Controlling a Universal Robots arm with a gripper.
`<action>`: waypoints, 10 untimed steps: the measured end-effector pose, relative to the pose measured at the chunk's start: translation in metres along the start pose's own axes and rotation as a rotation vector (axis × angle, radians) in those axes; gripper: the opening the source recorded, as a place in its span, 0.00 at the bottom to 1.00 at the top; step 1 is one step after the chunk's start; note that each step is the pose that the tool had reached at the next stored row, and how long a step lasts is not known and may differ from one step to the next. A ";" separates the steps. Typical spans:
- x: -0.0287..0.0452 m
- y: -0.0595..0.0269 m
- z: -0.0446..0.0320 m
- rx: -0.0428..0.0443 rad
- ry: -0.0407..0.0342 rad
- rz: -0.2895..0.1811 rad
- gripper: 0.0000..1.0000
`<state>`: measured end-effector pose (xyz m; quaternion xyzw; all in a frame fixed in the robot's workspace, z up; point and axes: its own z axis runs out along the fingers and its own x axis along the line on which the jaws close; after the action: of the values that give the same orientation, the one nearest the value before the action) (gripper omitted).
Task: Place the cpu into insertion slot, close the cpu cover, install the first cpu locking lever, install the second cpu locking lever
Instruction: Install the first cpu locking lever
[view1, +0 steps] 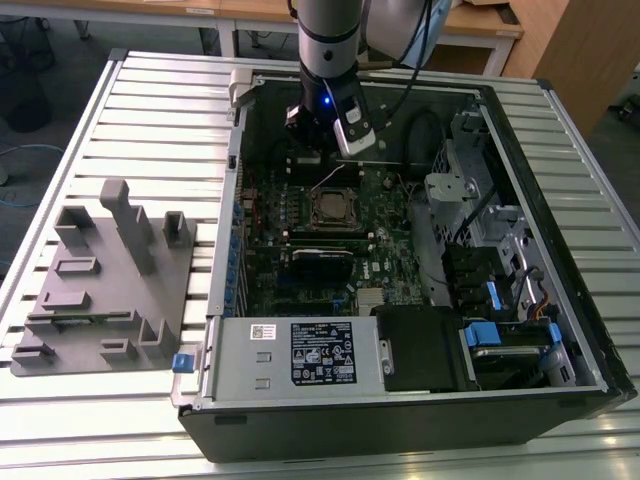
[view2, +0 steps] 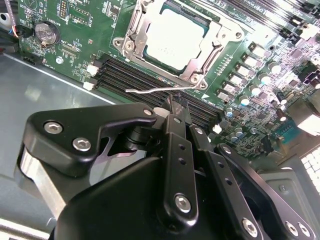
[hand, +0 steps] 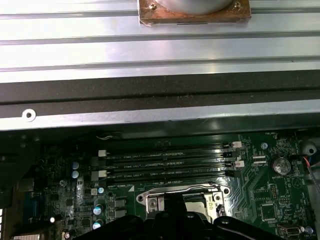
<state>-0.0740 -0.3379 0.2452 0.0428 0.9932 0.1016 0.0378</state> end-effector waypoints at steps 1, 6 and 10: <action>0.0001 -0.0002 0.0006 0.0001 0.0000 0.000 0.10; 0.0004 -0.0011 0.0045 0.0002 0.0001 0.000 0.10; 0.0005 -0.0014 0.0060 0.0003 0.0001 0.000 0.10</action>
<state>-0.0740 -0.3380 0.2390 0.0428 0.9932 0.1015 0.0377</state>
